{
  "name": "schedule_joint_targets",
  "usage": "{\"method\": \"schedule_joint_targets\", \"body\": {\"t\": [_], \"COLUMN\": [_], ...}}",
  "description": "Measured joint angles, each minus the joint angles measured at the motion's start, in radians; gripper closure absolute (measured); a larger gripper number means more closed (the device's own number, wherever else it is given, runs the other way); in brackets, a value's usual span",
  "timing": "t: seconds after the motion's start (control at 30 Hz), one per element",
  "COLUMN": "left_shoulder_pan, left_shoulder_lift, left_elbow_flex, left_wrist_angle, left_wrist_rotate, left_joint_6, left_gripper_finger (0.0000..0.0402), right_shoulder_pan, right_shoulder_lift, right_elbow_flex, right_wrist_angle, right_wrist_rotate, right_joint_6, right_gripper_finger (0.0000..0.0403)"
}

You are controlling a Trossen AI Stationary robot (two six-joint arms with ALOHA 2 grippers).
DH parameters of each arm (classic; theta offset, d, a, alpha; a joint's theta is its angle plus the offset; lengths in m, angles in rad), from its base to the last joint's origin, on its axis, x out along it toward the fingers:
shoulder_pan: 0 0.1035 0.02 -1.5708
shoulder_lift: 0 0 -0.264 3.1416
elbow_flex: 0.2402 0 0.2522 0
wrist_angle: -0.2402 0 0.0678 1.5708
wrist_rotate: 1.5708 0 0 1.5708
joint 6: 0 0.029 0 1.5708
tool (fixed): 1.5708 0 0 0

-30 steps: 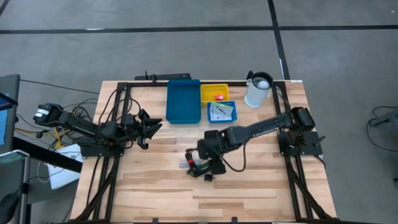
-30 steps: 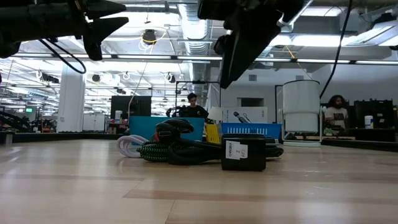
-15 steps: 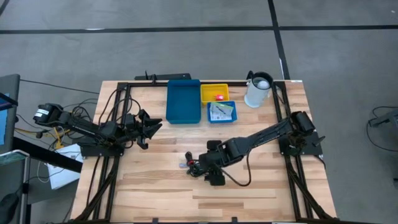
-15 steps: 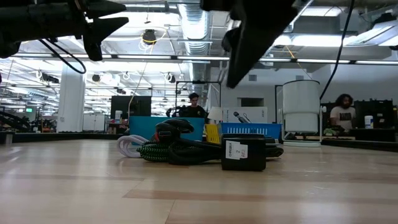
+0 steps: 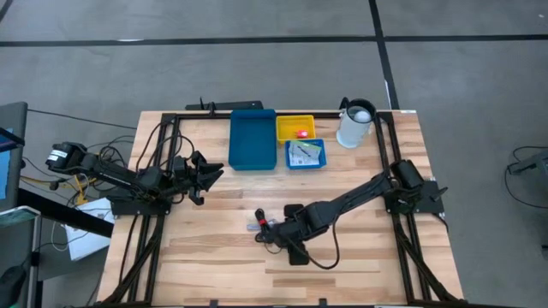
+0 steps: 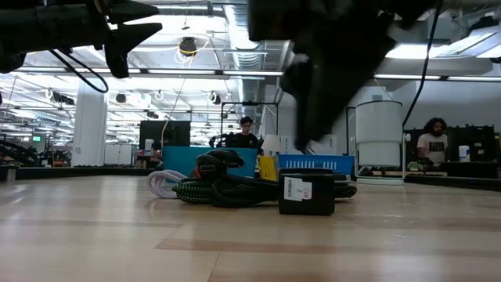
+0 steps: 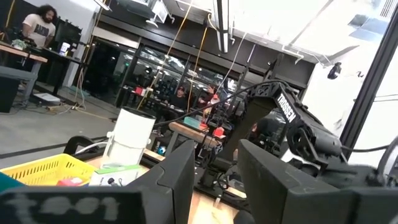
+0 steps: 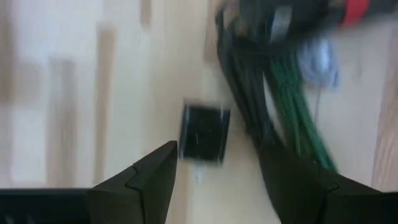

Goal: Pick and place items into bin
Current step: Put the black charger adapter into the yellow bin

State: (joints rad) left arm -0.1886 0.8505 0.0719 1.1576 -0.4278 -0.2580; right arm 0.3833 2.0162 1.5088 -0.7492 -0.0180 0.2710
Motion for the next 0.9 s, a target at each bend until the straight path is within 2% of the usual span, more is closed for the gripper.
{"method": "schedule_joint_targets", "body": {"t": [0.9], "left_shoulder_pan": [0.000], "left_shoulder_lift": [0.000], "left_elbow_flex": [0.000], "left_wrist_angle": [-0.001], "left_wrist_rotate": [0.002], "left_joint_6": [-0.034], "left_gripper_finger": [0.0290], "right_shoulder_pan": [0.009], "right_shoulder_lift": [0.002], "right_elbow_flex": [-0.001], "right_wrist_angle": [0.071], "right_wrist_rotate": [0.019], "right_joint_6": [0.031], "right_gripper_finger": [0.0182]}}
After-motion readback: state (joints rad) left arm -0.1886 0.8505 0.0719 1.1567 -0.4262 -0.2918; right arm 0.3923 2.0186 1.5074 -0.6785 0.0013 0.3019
